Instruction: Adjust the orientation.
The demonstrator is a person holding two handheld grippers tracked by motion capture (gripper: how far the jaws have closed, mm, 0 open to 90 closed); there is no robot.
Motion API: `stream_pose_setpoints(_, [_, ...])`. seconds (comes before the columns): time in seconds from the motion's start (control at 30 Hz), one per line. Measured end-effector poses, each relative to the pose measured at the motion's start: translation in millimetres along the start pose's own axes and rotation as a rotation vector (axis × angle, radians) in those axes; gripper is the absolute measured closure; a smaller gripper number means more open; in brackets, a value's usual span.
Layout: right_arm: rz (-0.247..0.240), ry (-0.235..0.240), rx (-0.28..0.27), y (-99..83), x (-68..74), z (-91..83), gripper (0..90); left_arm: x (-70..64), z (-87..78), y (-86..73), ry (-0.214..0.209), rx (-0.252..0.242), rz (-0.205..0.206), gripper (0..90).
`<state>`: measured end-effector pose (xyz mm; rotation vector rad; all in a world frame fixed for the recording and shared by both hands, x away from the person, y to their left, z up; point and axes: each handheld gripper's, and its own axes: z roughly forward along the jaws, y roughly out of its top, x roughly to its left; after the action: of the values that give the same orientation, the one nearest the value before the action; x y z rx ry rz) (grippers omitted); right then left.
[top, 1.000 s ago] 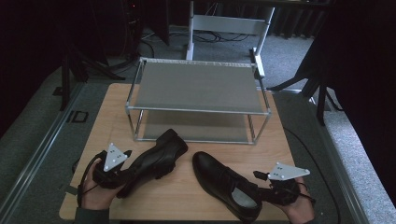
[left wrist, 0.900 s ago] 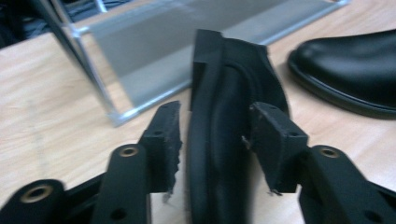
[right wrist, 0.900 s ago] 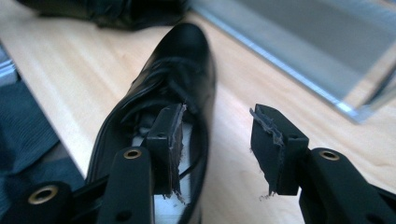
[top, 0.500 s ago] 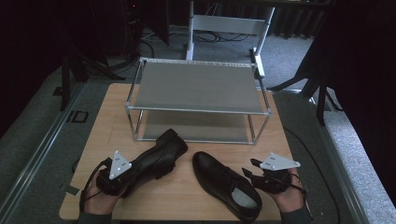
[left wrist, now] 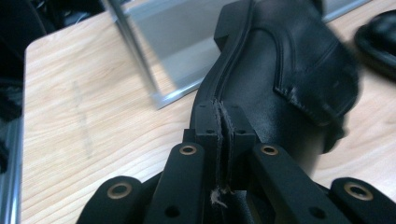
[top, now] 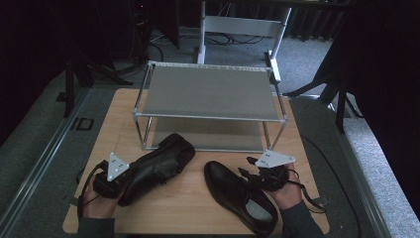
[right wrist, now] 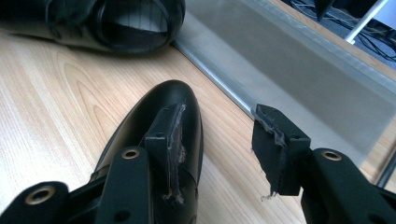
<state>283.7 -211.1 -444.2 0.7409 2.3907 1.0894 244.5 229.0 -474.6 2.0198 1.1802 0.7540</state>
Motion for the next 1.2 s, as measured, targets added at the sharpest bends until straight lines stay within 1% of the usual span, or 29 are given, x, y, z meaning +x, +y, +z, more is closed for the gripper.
stream_pose_setpoints(0.03, [0.002, -0.001, -0.001, -0.5, 0.0, 0.6, 52.0, 5.0, 2.8, -1.0, -0.001, 0.004, -0.020, 89.0])
stream_pose_setpoints(0.07, [0.004, -0.002, 0.000, -0.8, -0.3, 0.5, 52.0, 14.1, 7.9, -3.9, 0.011, 0.012, -0.052, 89.3])
stream_pose_setpoints(0.1, [0.005, -0.003, 0.001, -1.1, -0.7, 0.3, 52.0, 14.1, 7.9, -3.9, 0.011, 0.012, -0.052, 89.4])
stream_pose_setpoints(0.17, [0.008, -0.004, 0.001, -1.7, -1.7, -0.6, 52.0, 22.8, 13.8, -7.4, 0.015, 0.025, -0.079, 89.5])
stream_pose_setpoints(0.2, [0.009, -0.005, -0.001, -2.0, -2.3, -0.8, 52.0, 27.0, 17.1, -9.0, 0.016, 0.041, -0.086, 89.4])
stream_pose_setpoints(0.23, [0.009, -0.005, -0.001, -2.0, -2.3, -0.8, 52.0, 31.1, 21.2, -10.6, 0.008, 0.056, -0.096, 89.4])
stream_pose_setpoints(0.27, [0.014, -0.002, 0.001, -2.8, -3.1, -0.5, 52.1, 37.9, 31.0, -13.0, -0.062, 0.084, -0.114, 89.2])
stream_pose_setpoints(0.3, [0.016, -0.002, 0.008, -3.3, -3.1, 0.1, 52.1, 38.0, 36.1, -13.8, -0.075, 0.104, -0.103, 88.2])
stream_pose_setpoints(0.33, [0.017, -0.002, 0.011, -3.8, -2.8, 1.1, 52.1, 38.0, 36.1, -13.8, -0.075, 0.104, -0.103, 88.2])
stream_pose_setpoints(0.37, [0.017, -0.002, 0.011, -3.8, -2.8, 1.1, 52.1, 37.6, 38.3, -13.9, -0.075, 0.102, -0.093, 88.2])
stream_pose_setpoints(0.4, [0.016, -0.001, 0.016, -5.0, -2.3, 2.1, 51.7, 38.7, 37.7, -13.0, -0.093, 0.083, -0.101, 86.5])
stream_pose_setpoints(0.43, [0.016, -0.001, 0.016, -5.0, -2.3, 2.1, 51.7, 39.0, 36.4, -11.0, -0.084, 0.084, -0.099, 86.5])
stream_pose_setpoints(0.47, [0.016, -0.002, 0.016, -5.6, -2.2, 2.2, 51.6, 38.1, 35.5, -9.0, -0.058, 0.091, -0.087, 85.3])
stream_pose_setpoints(0.5, [0.018, -0.003, 0.018, -6.2, -2.2, 2.1, 51.6, 37.6, 34.2, -7.2, -0.054, 0.087, -0.086, 83.6])
stream_pose_setpoints(0.53, [0.019, -0.006, 0.017, -7.3, -3.4, 1.7, 51.6, 36.7, 32.1, -5.1, -0.053, 0.071, -0.086, 76.8])
stream_pose_setpoints(0.57, [0.019, -0.006, 0.017, -7.3, -3.4, 1.7, 51.6, 35.0, 29.8, -2.5, -0.050, 0.053, -0.078, 76.8])
stream_pose_setpoints(0.67, [0.028, -0.010, 0.012, -8.7, -5.2, 0.0, 51.3, 29.1, 22.5, 8.4, -0.050, -0.014, -0.058, 70.0])
stream_pose_setpoints(0.73, [0.037, -0.013, 0.007, -10.2, -6.3, -2.0, 51.2, 26.2, 20.4, 17.7, -0.062, -0.042, -0.048, 66.5])
stream_pose_setpoints(0.77, [0.039, -0.012, 0.005, -10.9, -6.8, -2.3, 51.1, 23.3, 21.9, 27.7, -0.076, -0.052, -0.032, 65.4])
stream_pose_setpoints(0.8, [0.044, -0.013, 0.004, -11.8, -7.1, -2.6, 51.1, 23.3, 21.9, 27.7, -0.076, -0.052, -0.032, 64.5])
stream_pose_setpoints(0.87, [0.047, -0.013, 0.005, -12.8, -7.6, -2.8, 51.0, 19.7, 26.1, 37.1, -0.103, -0.056, -0.016, 63.8])
stream_pose_setpoints(0.93, [0.059, -0.016, 0.011, -16.5, -9.3, -2.9, 50.8, 14.7, 31.7, 45.8, -0.121, -0.054, 0.003, 62.6])
stream_pose_setpoints(1.03, [0.067, -0.019, 0.016, -19.4, -11.2, -4.0, 50.7, 7.0, 42.4, 57.7, -0.153, -0.045, 0.017, 62.5])
stream_pose_setpoints(1.1, [0.082, -0.024, 0.015, -24.0, -14.0, -6.7, 50.7, 1.0, 50.2, 65.6, -0.173, -0.026, 0.037, 62.5])
stream_pose_setpoints(1.2, [0.093, -0.027, 0.014, -26.9, -15.6, -8.3, 50.7, -7.2, 64.9, 76.7, -0.188, 0.015, 0.060, 62.9])
